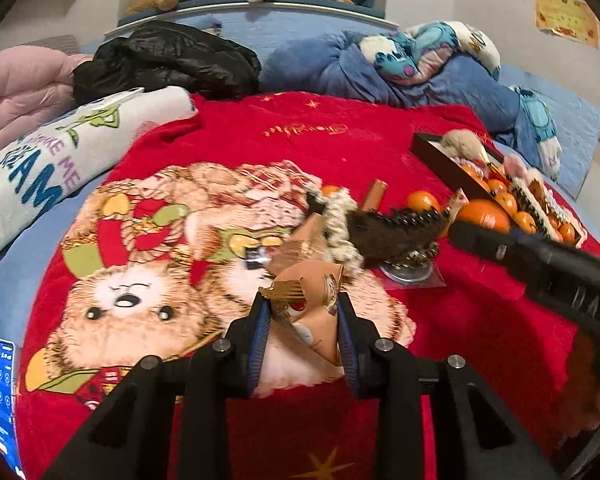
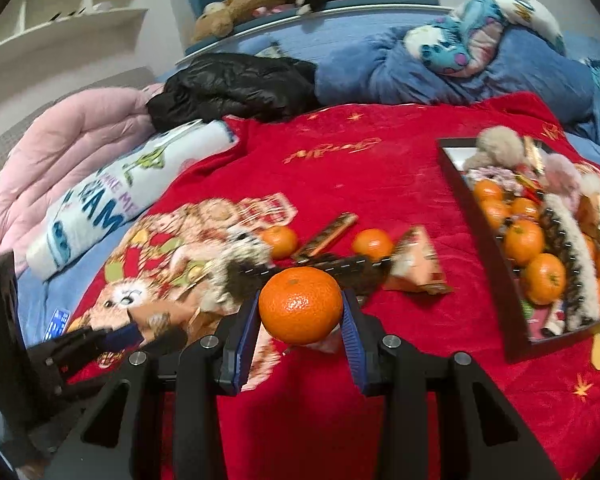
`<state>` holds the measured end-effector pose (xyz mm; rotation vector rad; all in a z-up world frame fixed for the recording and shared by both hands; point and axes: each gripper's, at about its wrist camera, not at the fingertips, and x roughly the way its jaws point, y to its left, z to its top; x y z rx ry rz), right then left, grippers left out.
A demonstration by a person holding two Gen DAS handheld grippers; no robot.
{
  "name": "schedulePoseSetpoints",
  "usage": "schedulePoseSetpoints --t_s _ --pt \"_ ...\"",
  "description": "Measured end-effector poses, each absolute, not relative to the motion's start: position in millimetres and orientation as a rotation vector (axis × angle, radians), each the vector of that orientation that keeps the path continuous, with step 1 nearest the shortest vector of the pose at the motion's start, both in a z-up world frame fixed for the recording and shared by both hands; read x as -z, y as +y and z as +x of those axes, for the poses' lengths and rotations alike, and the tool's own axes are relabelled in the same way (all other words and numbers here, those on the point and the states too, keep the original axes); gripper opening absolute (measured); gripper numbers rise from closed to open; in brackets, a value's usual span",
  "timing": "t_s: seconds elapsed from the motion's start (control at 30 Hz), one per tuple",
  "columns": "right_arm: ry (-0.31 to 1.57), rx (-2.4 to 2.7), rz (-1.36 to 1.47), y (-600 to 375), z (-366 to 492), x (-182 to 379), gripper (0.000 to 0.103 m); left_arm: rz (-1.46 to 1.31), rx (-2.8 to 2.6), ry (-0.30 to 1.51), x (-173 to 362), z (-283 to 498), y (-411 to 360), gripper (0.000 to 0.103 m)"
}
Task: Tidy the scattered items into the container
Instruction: 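Lift the orange with the right gripper while the left gripper holds the pyramid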
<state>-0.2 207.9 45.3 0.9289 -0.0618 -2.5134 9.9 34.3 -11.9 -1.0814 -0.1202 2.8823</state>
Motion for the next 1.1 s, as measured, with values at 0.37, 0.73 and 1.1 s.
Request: schedulePoseSetpoints --t_s 0.37,0.73,1.1 --pt "-0.001 2.49 0.953 193.9 2.5 -32.4 0.037 -1.042 -2.826 -0.174 0.0 22.7 27.2 0.033" --pt "0.03 2.506 0.933 198.6 8.4 -36.1 0.037 -1.044 -2.826 -0.198 -4.5 22.4 29.0 0.033" --pt "0.001 2.537 0.897 215.2 6.6 -44.7 0.037 -0.998 -2.815 -0.169 -10.8 23.5 42.6 0.033"
